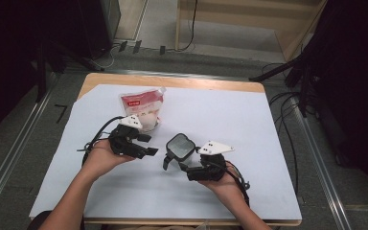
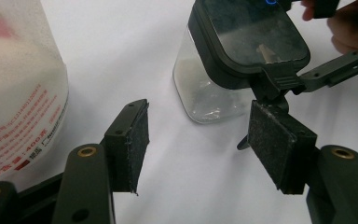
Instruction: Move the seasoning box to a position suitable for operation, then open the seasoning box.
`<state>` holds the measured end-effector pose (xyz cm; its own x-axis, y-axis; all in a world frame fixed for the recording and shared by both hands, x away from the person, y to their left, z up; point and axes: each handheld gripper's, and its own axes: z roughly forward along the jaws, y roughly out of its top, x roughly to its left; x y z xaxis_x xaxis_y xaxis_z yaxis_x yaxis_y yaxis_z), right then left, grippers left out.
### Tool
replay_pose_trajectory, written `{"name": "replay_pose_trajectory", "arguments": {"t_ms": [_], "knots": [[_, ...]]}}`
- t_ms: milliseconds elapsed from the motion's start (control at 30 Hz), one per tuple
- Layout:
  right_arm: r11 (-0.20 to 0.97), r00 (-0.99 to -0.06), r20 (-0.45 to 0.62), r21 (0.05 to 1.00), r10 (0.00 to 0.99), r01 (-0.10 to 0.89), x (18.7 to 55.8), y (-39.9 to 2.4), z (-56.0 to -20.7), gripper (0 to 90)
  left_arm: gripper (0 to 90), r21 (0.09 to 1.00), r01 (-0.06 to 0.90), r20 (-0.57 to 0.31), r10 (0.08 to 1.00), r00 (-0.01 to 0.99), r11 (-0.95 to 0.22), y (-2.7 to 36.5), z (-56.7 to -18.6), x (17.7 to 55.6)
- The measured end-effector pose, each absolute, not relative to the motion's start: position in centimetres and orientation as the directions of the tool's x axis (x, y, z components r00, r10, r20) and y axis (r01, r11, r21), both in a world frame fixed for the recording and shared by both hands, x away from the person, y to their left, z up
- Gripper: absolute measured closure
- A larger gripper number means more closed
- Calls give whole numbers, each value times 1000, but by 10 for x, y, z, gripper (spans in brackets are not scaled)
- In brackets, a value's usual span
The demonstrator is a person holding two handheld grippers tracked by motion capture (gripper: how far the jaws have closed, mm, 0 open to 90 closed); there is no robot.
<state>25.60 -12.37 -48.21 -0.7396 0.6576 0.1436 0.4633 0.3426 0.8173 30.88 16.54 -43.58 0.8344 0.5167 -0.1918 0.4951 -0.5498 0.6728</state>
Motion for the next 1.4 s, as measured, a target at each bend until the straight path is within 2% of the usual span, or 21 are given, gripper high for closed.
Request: {"name": "replay_pose_trajectory", "arguments": {"t_ms": [33,233,400,433,467,533,567,667,700,867,967,1067,1267,1300,1400], "knots": [[351,-750,149,814,645,463,252,-127,-480,231,397,672,494,-191,515,835,-552,165,-436,309],[363,-761,156,807,629,465,248,-135,-475,269,397,667,491,-186,514,838,-560,164,-435,308],[338,-742,172,808,648,483,253,-148,-468,489,403,671,488,-188,509,840,-559,162,-436,307],[338,-742,172,808,648,483,253,-148,-468,489,414,671,488,-188,509,840,-559,162,-436,307],[320,-724,191,802,663,504,256,-154,-467,569,420,675,486,-191,505,842,-555,161,-436,307],[312,-722,206,799,661,514,257,-156,-468,587,429,674,489,-196,504,841,-553,161,-436,307],[300,-711,231,789,664,536,260,-158,-468,634,442,674,486,-197,498,844,-556,160,-436,308],[313,-714,219,787,665,532,261,-158,-469,686,467,667,488,-211,485,849,-563,159,-438,308],[316,-715,212,788,666,528,261,-158,-469,730,476,665,488,-213,482,850,-566,159,-438,308],[326,-727,198,795,657,512,261,-158,-468,782,518,658,492,-220,480,849,-570,156,-439,309],[321,-726,208,793,655,517,262,-160,-467,846,543,654,484,-213,473,855,-581,153,-441,307],[314,-724,222,791,653,526,263,-161,-468,877,621,642,494,-221,475,852,-587,151,-442,308],[310,-718,247,776,650,549,265,-159,-469,900,874,641,494,-227,470,853,-587,146,-441,306],[313,-719,250,773,649,551,265,-159,-469,900,900,637,496,-233,466,854,-590,145,-441,307],[315,-720,253,771,646,554,265,-157,-470,900,900,625,498,-239,460,855,-601,141,-444,307]]}}
